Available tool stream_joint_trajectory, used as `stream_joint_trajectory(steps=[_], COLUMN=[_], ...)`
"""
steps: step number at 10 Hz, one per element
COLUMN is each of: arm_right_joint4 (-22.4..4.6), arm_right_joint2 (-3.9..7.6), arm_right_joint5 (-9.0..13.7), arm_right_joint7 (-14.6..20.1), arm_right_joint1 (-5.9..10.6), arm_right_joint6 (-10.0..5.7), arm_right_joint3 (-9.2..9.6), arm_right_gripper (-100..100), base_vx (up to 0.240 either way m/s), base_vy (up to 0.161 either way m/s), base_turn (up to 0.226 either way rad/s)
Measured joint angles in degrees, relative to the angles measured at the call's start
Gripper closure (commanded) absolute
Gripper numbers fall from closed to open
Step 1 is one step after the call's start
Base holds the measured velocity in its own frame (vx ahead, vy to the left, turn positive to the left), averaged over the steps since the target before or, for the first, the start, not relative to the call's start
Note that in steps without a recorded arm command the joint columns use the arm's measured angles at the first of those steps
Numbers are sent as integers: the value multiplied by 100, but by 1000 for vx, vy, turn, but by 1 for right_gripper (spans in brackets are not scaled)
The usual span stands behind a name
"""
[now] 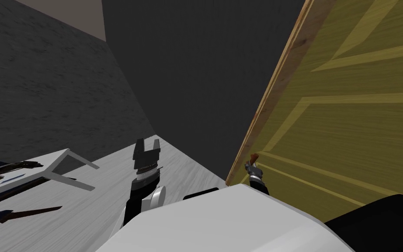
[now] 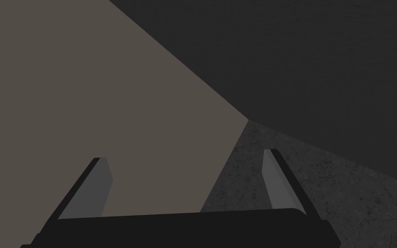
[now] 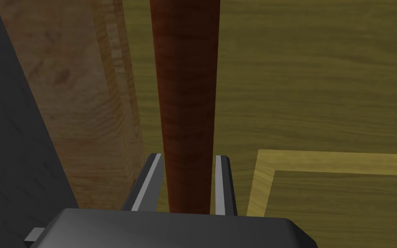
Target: Pull the door open
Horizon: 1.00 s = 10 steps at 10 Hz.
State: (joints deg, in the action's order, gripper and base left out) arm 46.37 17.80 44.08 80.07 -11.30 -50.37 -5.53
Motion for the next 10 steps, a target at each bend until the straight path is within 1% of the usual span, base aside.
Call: stream_joint_trajectory(steps=[2,3,5,7,10], arm_right_joint4=[1,1,53,134,259], arm_right_joint2=[-2,-2,66,78,162], arm_right_joint5=[-2,-1,-68,-145,-275], arm_right_joint7=[-2,-1,78,138,282], arm_right_joint1=[3,2,-5,-51,-126], arm_right_joint6=[2,2,-25,3,51], arm_right_joint3=[3,3,101,241,469], arm_right_gripper=[100,100,100,100,100], base_vx=[0,-126,-230,-203,-251], base_vy=[0,20,20,56,33], base_turn=[0,48,75,58,70])
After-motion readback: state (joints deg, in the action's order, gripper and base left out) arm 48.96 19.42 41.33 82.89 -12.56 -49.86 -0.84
